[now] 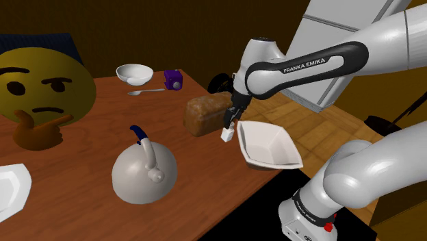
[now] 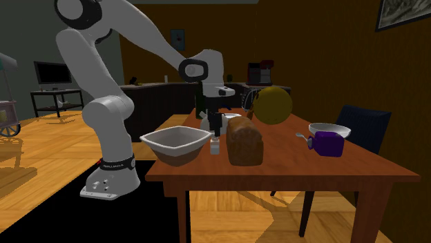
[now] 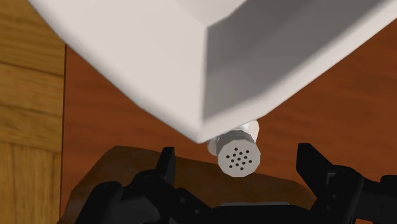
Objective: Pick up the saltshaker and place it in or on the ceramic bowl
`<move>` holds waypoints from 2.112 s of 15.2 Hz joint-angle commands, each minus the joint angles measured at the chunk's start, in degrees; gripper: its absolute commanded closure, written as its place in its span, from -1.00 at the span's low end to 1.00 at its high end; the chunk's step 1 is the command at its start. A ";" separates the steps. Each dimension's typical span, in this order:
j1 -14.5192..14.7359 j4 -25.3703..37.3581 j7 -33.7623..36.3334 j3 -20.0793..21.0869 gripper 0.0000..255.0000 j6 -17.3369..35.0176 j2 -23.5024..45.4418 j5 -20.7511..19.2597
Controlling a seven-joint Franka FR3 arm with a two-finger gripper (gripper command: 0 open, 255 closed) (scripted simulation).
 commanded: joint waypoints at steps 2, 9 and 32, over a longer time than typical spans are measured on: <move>0.15 -0.76 0.11 0.13 -1.00 0.02 0.68 0.16; 0.23 -0.80 0.25 0.22 1.00 0.17 0.80 0.20; 0.15 6.67 0.01 -0.37 1.00 -13.29 -5.20 0.08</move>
